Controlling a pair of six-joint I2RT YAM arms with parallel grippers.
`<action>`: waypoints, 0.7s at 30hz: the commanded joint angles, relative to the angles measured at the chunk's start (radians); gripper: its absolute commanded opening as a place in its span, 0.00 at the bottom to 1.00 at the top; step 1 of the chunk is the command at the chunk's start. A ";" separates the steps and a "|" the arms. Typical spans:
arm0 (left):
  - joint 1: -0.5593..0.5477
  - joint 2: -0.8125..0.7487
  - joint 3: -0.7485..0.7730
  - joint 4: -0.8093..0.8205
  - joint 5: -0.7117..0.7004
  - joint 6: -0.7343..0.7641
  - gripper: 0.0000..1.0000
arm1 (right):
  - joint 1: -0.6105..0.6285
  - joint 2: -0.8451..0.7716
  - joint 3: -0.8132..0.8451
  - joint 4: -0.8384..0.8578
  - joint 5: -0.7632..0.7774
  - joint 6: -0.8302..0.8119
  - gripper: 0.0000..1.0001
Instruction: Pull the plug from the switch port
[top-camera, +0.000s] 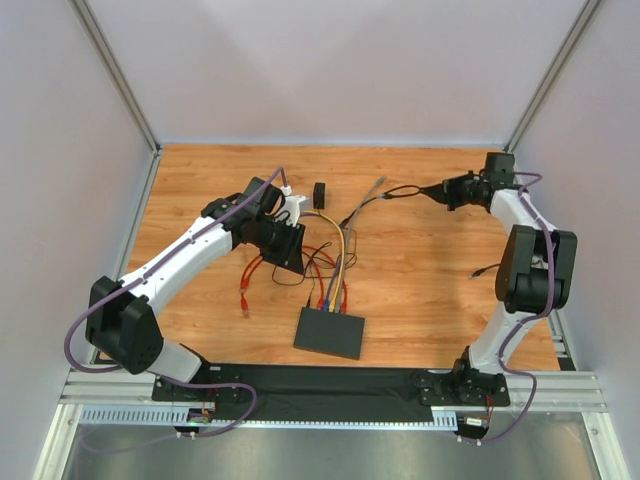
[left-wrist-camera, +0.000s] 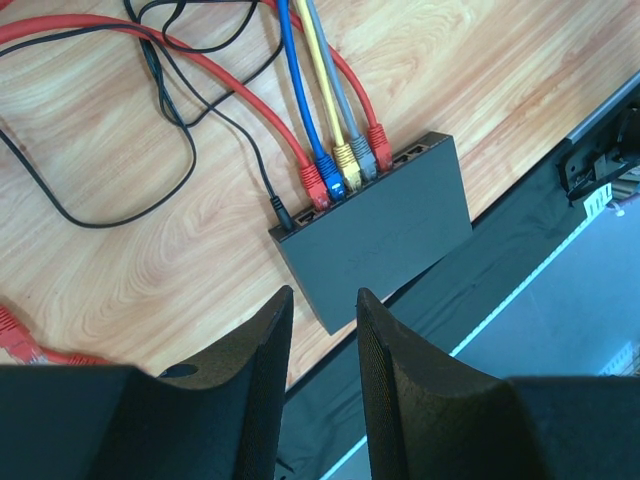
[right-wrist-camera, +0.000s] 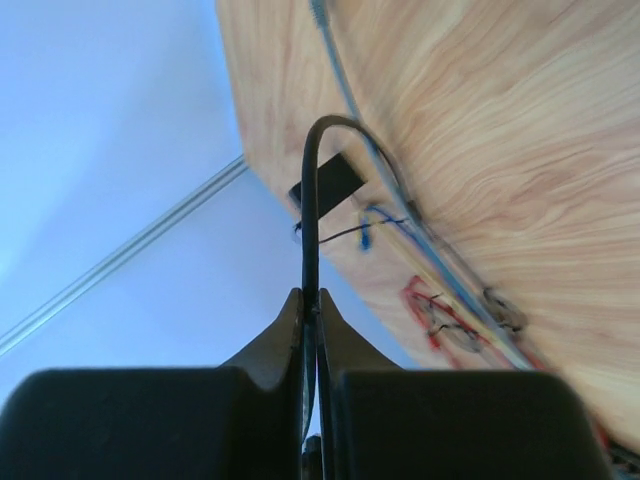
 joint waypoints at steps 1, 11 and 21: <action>0.006 -0.013 0.003 0.022 0.014 -0.004 0.40 | -0.051 -0.002 0.124 -0.179 0.161 -0.224 0.00; 0.006 0.010 0.002 0.020 0.037 0.005 0.40 | -0.019 0.244 0.468 -0.740 0.752 -0.734 0.00; -0.049 0.099 0.019 0.000 0.087 0.031 0.36 | 0.091 0.339 0.552 -0.792 0.937 -0.926 0.35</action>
